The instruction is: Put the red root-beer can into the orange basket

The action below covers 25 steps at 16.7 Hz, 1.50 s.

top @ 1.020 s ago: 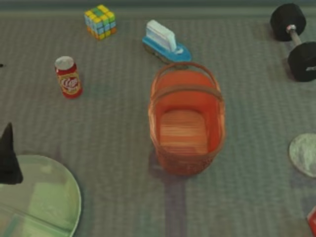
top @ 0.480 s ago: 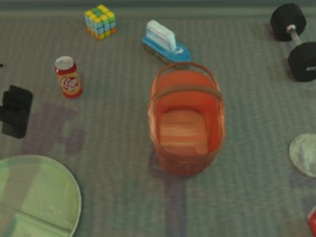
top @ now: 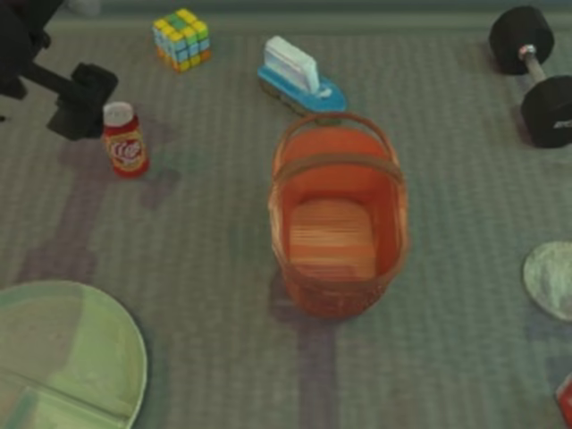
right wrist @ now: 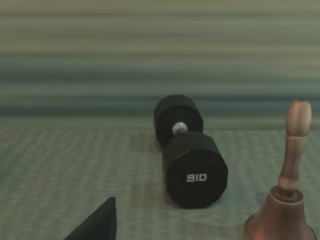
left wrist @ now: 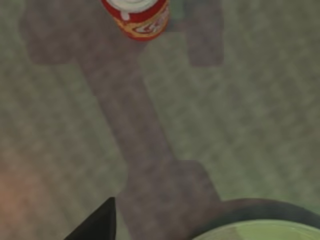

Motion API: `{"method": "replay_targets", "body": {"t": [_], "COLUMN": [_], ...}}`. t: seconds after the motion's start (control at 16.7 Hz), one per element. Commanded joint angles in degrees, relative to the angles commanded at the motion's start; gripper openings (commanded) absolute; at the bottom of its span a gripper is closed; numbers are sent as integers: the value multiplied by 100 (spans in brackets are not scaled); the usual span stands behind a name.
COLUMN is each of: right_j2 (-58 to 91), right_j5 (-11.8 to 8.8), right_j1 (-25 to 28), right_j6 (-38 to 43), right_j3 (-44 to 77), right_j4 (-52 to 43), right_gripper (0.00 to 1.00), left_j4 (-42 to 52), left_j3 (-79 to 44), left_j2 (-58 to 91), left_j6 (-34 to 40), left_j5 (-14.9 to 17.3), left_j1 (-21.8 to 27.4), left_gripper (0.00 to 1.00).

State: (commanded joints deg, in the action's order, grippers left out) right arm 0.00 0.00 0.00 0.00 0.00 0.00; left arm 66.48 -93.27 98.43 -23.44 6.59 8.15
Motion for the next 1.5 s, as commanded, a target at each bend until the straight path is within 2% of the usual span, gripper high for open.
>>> {"method": "replay_targets", "body": {"t": [0.42, 0.78, 1.02, 1.5], "right_j2": [0, 0, 0, 0], "right_j5": [0, 0, 0, 0], "right_j1": [0, 0, 0, 0], "right_j6": [0, 0, 0, 0], "right_j3": [0, 0, 0, 0], "right_j4": [0, 0, 0, 0], "right_gripper": [100, 100, 100, 100], "left_j4": [2062, 2959, 3136, 3170], "left_j3": [-3920, -6516, -7262, -7381], "left_j2": [3531, 5448, 5939, 6042], "left_j6": [-814, -1343, -1507, -1518], "left_j5": [-268, -514, -596, -597], "left_j1": [72, 73, 68, 57], "left_gripper": [100, 100, 100, 100]}}
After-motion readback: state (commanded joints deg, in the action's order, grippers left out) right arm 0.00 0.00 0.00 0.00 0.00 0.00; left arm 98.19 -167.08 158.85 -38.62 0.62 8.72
